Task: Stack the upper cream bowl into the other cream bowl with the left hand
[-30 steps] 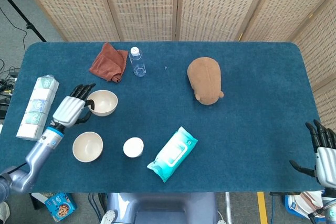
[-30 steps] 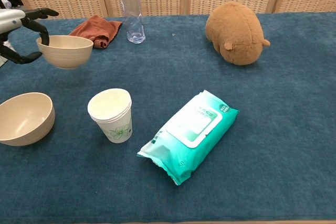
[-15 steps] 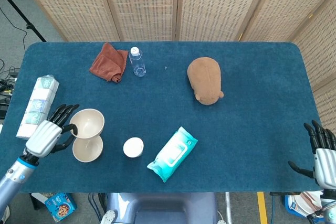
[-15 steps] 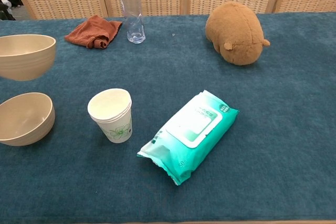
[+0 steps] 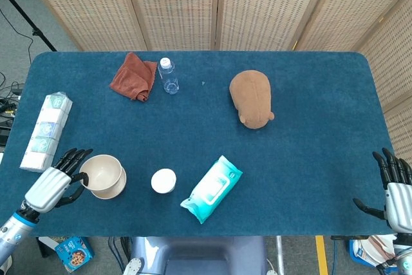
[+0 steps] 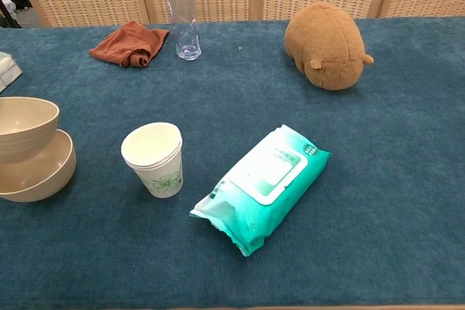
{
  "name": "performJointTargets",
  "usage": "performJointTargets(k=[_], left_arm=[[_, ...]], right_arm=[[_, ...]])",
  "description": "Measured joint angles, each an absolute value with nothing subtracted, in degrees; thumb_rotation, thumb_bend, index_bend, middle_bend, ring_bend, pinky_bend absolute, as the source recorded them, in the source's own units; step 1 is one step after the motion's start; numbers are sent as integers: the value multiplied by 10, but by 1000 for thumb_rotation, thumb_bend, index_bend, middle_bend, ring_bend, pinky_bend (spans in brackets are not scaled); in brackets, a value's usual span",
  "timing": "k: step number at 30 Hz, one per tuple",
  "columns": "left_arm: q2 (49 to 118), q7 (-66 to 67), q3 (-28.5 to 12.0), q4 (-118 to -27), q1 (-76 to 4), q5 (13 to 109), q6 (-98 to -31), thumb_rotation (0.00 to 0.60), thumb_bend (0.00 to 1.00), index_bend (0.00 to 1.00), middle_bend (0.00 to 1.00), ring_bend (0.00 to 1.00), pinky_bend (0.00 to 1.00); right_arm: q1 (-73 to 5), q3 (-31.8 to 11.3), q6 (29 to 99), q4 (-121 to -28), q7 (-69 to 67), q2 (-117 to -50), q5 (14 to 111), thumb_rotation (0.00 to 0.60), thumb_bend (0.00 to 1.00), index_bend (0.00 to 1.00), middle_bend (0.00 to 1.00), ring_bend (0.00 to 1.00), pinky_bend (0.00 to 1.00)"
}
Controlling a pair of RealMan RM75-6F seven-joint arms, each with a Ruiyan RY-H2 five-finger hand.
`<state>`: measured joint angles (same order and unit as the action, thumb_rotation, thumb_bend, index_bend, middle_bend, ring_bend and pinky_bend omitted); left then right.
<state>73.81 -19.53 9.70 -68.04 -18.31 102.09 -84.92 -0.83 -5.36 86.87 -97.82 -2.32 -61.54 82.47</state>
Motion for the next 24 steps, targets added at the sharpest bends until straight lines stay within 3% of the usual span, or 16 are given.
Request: performJointTargets(k=[11, 17, 24], left_arm=[[785, -169, 91, -621, -184, 1024, -837, 600, 458, 683, 0, 0, 0], [789, -161, 101, -609, -181, 1027, -824, 600, 450, 398, 0, 0, 0], [763, -135, 113, -636, -182, 1025, -794, 600, 447, 153, 0, 0, 0]], right_arm=[[-8, -54, 869, -979, -25, -615, 823, 600, 0, 0, 0, 0, 0], [-7, -53, 870, -980, -26, -614, 824, 600, 0, 0, 0, 0, 0], [-6, -52, 869, -981, -25, -613, 826, 600, 0, 0, 0, 0, 0]])
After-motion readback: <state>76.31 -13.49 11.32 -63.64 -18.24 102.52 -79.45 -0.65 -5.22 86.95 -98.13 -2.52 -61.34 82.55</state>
